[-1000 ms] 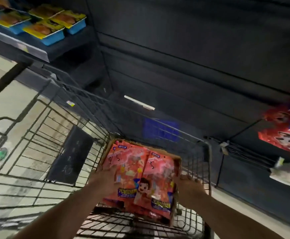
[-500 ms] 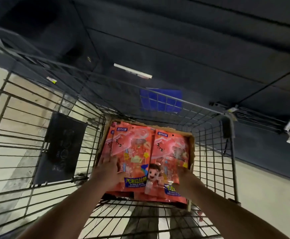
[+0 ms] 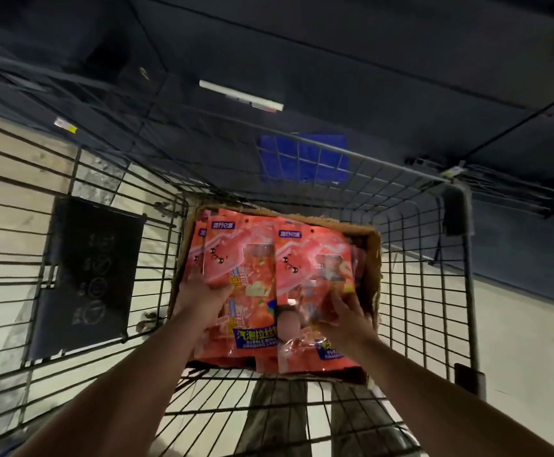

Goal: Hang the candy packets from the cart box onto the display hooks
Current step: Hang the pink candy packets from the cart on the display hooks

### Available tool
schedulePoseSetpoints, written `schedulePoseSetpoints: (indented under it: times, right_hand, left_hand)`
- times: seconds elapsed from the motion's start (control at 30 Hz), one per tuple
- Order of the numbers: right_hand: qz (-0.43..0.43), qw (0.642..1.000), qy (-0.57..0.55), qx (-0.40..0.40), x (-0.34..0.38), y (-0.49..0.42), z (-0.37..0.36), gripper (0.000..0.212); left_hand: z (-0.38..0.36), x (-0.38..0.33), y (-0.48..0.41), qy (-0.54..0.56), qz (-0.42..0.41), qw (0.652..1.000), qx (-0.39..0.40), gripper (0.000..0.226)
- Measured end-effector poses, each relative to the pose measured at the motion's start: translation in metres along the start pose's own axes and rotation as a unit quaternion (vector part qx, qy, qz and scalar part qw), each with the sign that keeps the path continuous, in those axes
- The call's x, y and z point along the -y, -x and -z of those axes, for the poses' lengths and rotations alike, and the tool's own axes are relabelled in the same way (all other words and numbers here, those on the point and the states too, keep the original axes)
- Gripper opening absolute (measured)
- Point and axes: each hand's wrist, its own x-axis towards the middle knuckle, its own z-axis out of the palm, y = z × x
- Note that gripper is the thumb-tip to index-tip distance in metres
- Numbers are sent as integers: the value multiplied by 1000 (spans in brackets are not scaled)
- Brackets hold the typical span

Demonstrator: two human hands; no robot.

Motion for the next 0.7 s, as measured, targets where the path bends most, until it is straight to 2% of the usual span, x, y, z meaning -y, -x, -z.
schedulePoseSetpoints:
  times: [0.13,0.27,0.37,0.53,0.7]
  right_hand:
    - [15,998,-55,-14,4,4,-1,75]
    - [-32,994,-76,-76,3,4,2,92]
    - [-76,973,-192,-108,1,4,5,104]
    - [-75,943,-316,-70,-9,11,10,58]
    - [-17,932,-354,-77,-10,33,22,34]
  left_hand:
    - [7,-6,3,5,3,1000,-24,58]
    - [12,-1,6,115,50,992,-8,46]
    - [13,7,8,183,93,978,19,40]
    - [14,15,19,260,114,956,69,34]
    - [19,10,44,311,78,943,84,40]
